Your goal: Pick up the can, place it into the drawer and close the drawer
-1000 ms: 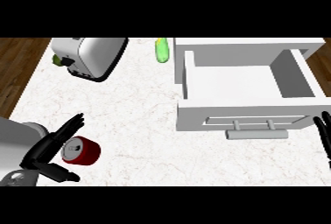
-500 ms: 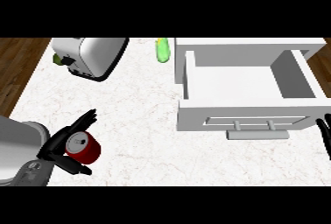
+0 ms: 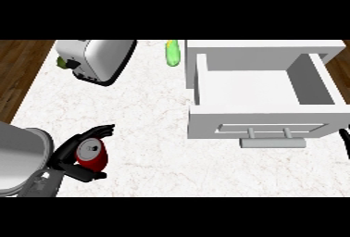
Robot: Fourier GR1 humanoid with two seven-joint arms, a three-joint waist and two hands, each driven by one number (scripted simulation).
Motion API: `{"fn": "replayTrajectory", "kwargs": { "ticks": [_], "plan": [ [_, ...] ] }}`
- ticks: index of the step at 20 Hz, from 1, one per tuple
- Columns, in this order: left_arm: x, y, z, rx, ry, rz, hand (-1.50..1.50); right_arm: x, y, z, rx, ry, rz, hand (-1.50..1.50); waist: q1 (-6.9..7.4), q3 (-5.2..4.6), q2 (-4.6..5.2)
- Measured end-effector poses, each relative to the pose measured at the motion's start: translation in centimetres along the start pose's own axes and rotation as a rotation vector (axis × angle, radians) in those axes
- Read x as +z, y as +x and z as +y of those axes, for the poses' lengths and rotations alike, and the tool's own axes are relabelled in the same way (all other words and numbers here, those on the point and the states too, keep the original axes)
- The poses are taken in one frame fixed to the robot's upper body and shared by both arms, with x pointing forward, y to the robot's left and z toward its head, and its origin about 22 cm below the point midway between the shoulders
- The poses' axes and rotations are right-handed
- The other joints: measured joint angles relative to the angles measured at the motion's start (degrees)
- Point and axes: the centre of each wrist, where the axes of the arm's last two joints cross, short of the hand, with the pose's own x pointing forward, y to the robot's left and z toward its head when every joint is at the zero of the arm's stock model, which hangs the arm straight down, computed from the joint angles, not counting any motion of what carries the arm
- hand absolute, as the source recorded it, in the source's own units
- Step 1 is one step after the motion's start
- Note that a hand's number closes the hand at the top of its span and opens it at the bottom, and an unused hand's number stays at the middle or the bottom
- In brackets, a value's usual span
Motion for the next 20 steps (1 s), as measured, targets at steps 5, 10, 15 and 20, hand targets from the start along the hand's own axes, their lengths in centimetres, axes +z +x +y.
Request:
{"fn": "replayTrajectory", "kwargs": {
  "ticks": [5, 10, 15, 20],
  "plan": [
    [-0.7, 0.6, -0.7, 0.033, -0.03, -0.022, 1.5, 0.4, 0.2, 0.1, -0.003, -0.005, -0.005, -1.5, 0.11, 0.01, -0.03],
    [-1.2, 1.1, -1.7, 0.078, -0.064, -0.038, 1.5, 0.6, 0.1, 0.2, -0.007, -0.015, -0.001, -1.5, 0.24, 0.0, -0.07],
    [-2.2, 1.4, -2.3, 0.129, 0.127, -0.075, 1.5, 0.6, -0.3, 0.1, -0.01, -0.023, -0.005, -1.5, 0.44, 0.04, -0.07],
    [-3.4, 2.3, -2.3, 0.163, 0.495, -0.115, 1.5, 0.8, -0.2, 0.0, -0.008, -0.026, -0.004, -1.5, 0.68, 0.05, -0.16]
  ]
}}
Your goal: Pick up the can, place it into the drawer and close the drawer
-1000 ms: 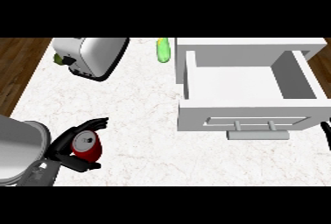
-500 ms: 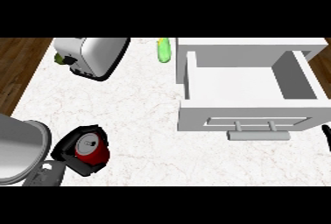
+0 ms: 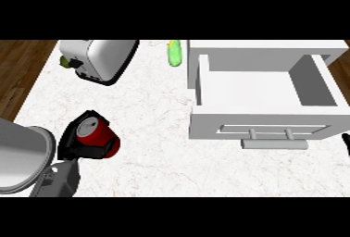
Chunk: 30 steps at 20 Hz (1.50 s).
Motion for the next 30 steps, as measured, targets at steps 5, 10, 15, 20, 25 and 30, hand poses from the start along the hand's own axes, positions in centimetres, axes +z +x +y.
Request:
{"fn": "replayTrajectory", "kwargs": {
  "ticks": [5, 10, 15, 20, 25, 30],
  "plan": [
    [-2.0, 3.1, -2.3, -0.004, 0.103, -0.051, 1.5, -0.1, 0.1, -0.2, -0.006, -0.007, -0.007, -1.5, -0.16, -0.01, 0.0],
    [-3.5, 6.4, -5.5, -0.021, 0.082, -0.076, 1.5, 0.0, 0.3, 0.0, -0.006, -0.012, -0.003, -1.5, -0.36, -0.02, 0.04],
    [-4.7, 11.1, -8.5, -0.049, 0.043, -0.125, 1.5, 0.0, 0.7, -0.5, -0.002, -0.013, -0.017, -1.5, -0.41, -0.01, 0.03],
    [-6.4, 14.9, -12.4, -0.064, 0.001, -0.14, 1.5, -0.1, 1.2, 0.0, 0.002, -0.01, -0.017, -1.5, -0.65, -0.02, 0.08],
    [-8.2, 17.8, -16.5, -0.077, -0.034, -0.15, 1.5, 0.0, 0.5, -0.6, 0.002, -0.012, -0.02, -1.5, -0.97, -0.03, 0.14],
    [-10.1, 21.8, -20.2, -0.104, -0.058, -0.177, 1.5, -0.4, 0.5, -0.8, 0.002, -0.013, -0.023, -1.5, -1.13, -0.02, 0.19]
  ]
}}
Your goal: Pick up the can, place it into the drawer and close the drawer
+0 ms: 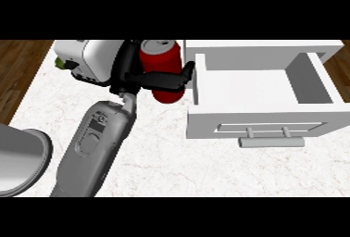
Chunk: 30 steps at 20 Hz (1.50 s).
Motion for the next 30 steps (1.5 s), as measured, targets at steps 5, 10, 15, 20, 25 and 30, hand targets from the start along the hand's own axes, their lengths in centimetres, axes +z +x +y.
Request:
{"fn": "replayTrajectory", "kwargs": {
  "ticks": [5, 10, 15, 20, 25, 30],
  "plan": [
    [-1.9, 2.6, -3.1, -0.012, -0.016, -0.02, 1.5, 0.1, 0.3, 0.1, -0.003, 0.0, 0.0, -1.5, -0.29, -0.01, 0.04],
    [-4.2, 6.0, -5.8, -0.015, -0.018, -0.02, 1.5, 0.0, 0.3, 0.0, -0.002, 0.005, 0.003, -1.5, -0.54, 0.0, 0.1],
    [-5.7, 7.2, -7.8, -0.038, -0.022, -0.008, 1.5, 0.5, 0.2, 0.6, 0.005, 0.011, 0.005, -1.5, -0.9, 0.01, 0.17],
    [-7.4, 8.0, -9.1, -0.067, -0.019, 0.001, 1.5, -0.3, -0.2, 0.5, 0.006, 0.016, 0.002, -1.5, -1.41, 0.03, 0.38],
    [-8.4, 8.7, -10.1, -0.086, -0.021, 0.014, 1.5, -0.7, -0.2, 0.3, -0.003, 0.021, 0.004, -1.5, -1.84, 0.05, 0.49],
    [-8.8, 7.7, -10.5, -0.12, -0.018, 0.021, 1.5, -0.8, 0.1, 0.7, -0.003, 0.024, -0.01, -1.5, -2.39, 0.06, 0.6]
  ]
}}
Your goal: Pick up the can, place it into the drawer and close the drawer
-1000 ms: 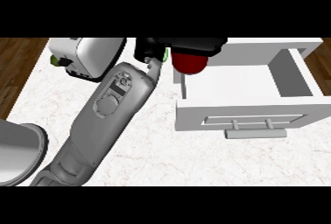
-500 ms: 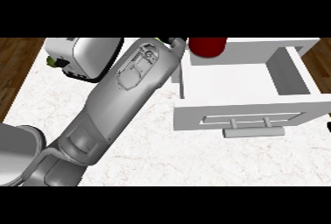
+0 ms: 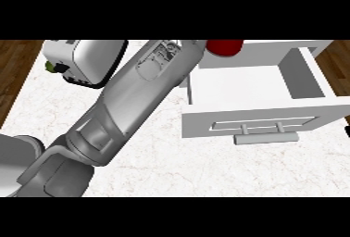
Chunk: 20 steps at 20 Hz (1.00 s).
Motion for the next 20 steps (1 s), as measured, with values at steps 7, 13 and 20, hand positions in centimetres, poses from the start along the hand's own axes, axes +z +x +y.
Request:
{"fn": "replayTrajectory", "kwargs": {
  "ticks": [7, 13, 20],
  "plan": [
    [-0.2, -0.7, -0.7, -0.028, 0.009, 0.029, 1.5, -1.2, 0.2, 0.6, 0.0, 0.011, -0.004, -1.5, -0.96, 0.03, 0.28],
    [-0.4, -2.4, -0.5, -0.073, 0.045, 0.017, 1.5, -1.6, -0.1, 1.3, -0.003, 0.019, -0.006, -1.5, -1.7, 0.05, 0.56],
    [-0.1, -4.0, -0.6, -0.132, 0.066, 0.016, 1.5, -2.3, -0.2, 1.0, 0.002, 0.027, -0.016, -1.5, -2.91, 0.09, 0.78]
  ]
}}
